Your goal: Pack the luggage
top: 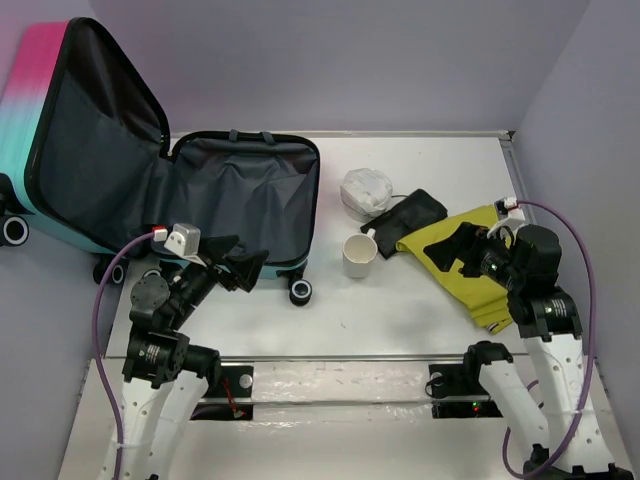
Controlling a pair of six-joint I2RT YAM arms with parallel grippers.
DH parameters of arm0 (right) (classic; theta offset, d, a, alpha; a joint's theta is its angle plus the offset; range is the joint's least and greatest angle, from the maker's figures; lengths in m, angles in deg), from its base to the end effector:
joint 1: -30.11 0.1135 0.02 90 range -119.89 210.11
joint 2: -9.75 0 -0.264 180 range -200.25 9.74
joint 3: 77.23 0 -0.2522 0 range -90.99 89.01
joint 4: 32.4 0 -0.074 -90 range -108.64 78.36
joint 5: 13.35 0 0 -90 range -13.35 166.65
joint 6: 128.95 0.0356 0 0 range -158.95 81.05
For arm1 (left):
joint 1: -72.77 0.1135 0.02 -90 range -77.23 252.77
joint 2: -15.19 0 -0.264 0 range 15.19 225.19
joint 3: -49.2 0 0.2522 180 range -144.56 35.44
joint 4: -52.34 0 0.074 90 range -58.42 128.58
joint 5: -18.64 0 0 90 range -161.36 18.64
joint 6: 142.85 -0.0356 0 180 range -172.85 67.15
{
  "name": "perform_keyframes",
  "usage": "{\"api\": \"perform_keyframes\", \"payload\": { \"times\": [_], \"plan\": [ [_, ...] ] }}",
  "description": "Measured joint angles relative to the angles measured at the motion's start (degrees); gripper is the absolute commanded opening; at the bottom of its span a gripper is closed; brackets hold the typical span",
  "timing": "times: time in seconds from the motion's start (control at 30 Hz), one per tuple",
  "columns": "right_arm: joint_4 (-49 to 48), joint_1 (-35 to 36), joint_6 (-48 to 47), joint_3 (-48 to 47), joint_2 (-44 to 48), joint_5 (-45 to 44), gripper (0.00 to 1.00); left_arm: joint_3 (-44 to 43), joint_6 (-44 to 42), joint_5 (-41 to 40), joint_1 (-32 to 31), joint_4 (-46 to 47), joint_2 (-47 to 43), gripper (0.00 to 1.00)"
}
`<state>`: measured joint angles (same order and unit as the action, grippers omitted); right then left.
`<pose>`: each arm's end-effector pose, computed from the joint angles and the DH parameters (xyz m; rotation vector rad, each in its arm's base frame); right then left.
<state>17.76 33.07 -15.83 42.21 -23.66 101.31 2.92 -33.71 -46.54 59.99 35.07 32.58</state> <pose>0.1210 0.0211 0.3324 0.0647 2.0028 0.7184 0.0874 -0.0351 0.3357 0.2953 1.3984 -0.7573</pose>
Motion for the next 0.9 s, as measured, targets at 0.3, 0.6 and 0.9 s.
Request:
{"api": "perform_keyframes", "payload": {
  "times": [0.3, 0.6, 0.9],
  "plan": [
    [-3.98, 4.83, 1.4, 0.0, -8.26, 2.08, 0.98, 0.0, -0.44, 1.01, 0.0, 0.0, 0.02, 0.99],
    [-6.03, 26.56, 1.31, -2.93, -22.73, -12.55, 0.91, 0.0, -0.37, 1.11, 0.0, 0.04, 0.31, 0.99],
    [-8.04, 28.44, -1.18, -8.9, -37.13, -23.23, 0.78, 0.0, -0.37, 1.22, 0.0, 0.07, 0.74, 0.99]
  ]
}}
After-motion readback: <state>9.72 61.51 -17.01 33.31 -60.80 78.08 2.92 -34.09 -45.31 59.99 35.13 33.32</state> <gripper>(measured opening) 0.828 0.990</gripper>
